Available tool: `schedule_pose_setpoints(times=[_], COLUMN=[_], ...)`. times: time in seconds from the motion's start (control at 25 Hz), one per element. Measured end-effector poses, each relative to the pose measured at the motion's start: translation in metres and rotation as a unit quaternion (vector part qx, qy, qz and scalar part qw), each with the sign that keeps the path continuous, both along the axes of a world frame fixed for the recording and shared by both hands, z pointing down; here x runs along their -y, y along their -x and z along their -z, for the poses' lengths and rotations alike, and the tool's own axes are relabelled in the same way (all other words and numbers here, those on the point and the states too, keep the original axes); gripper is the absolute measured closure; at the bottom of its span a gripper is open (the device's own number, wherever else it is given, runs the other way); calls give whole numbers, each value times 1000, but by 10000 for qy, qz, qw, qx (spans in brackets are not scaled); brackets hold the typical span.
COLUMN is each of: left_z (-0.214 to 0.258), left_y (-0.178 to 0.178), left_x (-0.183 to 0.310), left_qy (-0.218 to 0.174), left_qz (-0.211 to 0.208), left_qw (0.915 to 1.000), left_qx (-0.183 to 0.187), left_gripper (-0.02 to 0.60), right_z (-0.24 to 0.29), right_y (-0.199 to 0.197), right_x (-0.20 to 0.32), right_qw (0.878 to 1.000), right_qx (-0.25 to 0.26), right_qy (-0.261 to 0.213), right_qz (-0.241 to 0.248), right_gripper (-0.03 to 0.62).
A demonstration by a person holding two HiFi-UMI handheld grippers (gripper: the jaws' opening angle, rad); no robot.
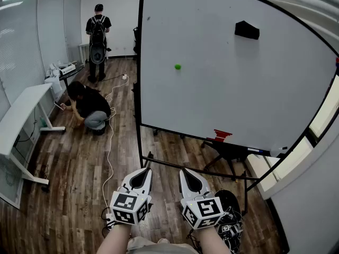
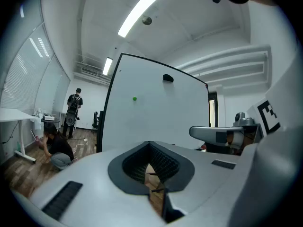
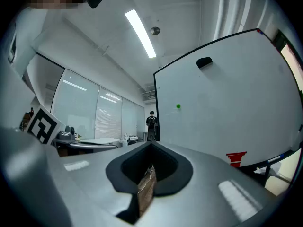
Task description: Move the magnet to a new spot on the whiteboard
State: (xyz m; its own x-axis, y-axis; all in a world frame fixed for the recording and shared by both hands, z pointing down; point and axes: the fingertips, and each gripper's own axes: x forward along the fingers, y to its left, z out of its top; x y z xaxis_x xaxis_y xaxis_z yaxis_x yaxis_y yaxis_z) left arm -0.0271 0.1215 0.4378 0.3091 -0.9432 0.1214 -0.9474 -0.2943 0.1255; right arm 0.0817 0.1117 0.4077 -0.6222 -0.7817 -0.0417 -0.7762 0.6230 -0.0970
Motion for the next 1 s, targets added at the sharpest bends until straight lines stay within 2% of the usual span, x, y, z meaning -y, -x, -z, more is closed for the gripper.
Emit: schedule_pose_setpoints(times=[1.0], left_z=[-4], left_y=[-24], left_x=[-3], left_qy=[114], left_qz=[134], left_qw=[9998], left_qx=[-51], left_gripper=[577], right_z=[-2], right_y=[-16], right_x=[7], right_qw=[9996], right_qx=[91], right_qy=[123], right_qz=[222], right_gripper=[585])
